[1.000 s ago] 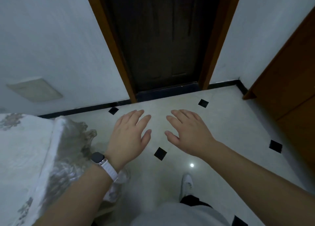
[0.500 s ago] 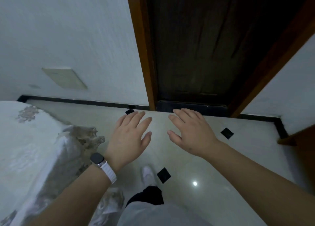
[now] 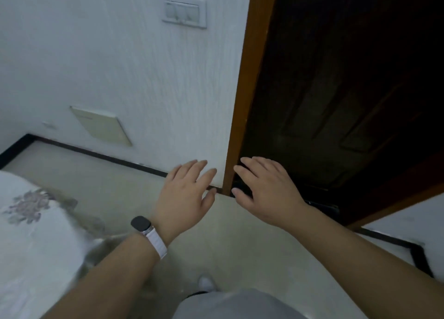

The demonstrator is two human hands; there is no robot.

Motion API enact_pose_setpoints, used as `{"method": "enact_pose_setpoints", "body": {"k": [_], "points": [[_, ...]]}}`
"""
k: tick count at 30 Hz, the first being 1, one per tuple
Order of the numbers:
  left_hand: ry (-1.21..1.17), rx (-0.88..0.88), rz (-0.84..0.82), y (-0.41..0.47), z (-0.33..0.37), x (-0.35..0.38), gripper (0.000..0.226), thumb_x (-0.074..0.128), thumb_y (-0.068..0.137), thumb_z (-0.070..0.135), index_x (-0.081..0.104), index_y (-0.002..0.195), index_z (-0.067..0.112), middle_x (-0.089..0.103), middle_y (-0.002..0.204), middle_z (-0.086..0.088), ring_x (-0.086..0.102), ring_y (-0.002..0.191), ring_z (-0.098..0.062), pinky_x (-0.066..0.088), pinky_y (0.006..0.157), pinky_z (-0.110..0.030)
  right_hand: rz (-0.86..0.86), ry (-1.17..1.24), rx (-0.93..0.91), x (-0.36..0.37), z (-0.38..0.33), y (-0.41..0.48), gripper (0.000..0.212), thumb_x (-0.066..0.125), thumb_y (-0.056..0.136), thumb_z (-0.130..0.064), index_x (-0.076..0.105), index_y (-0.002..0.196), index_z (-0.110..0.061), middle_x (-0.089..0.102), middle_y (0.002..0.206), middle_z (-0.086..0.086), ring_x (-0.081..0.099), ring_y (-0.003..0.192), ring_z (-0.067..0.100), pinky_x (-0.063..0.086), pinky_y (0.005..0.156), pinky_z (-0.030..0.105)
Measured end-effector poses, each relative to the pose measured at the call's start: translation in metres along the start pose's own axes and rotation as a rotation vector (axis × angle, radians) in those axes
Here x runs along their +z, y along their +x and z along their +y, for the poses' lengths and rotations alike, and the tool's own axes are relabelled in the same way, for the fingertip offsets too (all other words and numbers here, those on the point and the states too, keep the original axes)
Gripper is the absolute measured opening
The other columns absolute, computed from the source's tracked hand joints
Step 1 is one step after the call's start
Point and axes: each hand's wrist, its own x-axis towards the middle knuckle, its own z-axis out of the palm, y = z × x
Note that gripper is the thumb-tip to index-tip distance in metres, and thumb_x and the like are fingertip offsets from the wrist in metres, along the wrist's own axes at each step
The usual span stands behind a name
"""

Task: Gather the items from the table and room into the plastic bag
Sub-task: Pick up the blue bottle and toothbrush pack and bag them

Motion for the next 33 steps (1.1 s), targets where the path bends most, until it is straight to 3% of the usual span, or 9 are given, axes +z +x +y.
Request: {"method": "enact_pose_setpoints", "body": {"k": [7, 22, 33], "points": [[0.044, -0.135, 0.043, 0.029, -0.08, -0.004, 0.041, 0.06, 0.088, 0.034, 0.063, 0.123, 0.014, 0.06, 0.131, -0.013, 0.054, 0.122, -0.034, 0.043, 0.101, -0.049, 0.022, 0.026, -0.161, 0.015, -0.017, 0.113, 0.056, 0.04, 0.092, -0.053, 0.058, 0.132, -0.019, 0.055, 0.138, 0.005, 0.047, 0.127, 0.025, 0.037, 0.105, 0.042], [0.319, -0.52, -0.064, 0.137, -0.241, 0.001, 0.044, 0.053, 0.088, 0.04, 0.062, 0.126, 0.017, 0.06, 0.132, -0.01, 0.054, 0.122, -0.031, 0.041, 0.1, -0.044, 0.09, 0.219, -0.551, 0.06, -0.026, 0.4, 0.055, 0.042, 0.089, -0.05, 0.064, 0.124, -0.014, 0.06, 0.13, 0.009, 0.056, 0.118, 0.031, 0.043, 0.099, 0.045], [0.39, -0.864, -0.052, 0.14, -0.336, -0.019, 0.045, 0.05, 0.09, 0.041, 0.059, 0.128, 0.017, 0.058, 0.135, -0.011, 0.052, 0.126, -0.033, 0.042, 0.102, -0.048, 0.011, 0.246, -0.884, 0.075, -0.108, 0.546, 0.056, 0.04, 0.09, -0.051, 0.063, 0.124, -0.013, 0.061, 0.128, 0.011, 0.056, 0.117, 0.031, 0.044, 0.099, 0.045]]}}
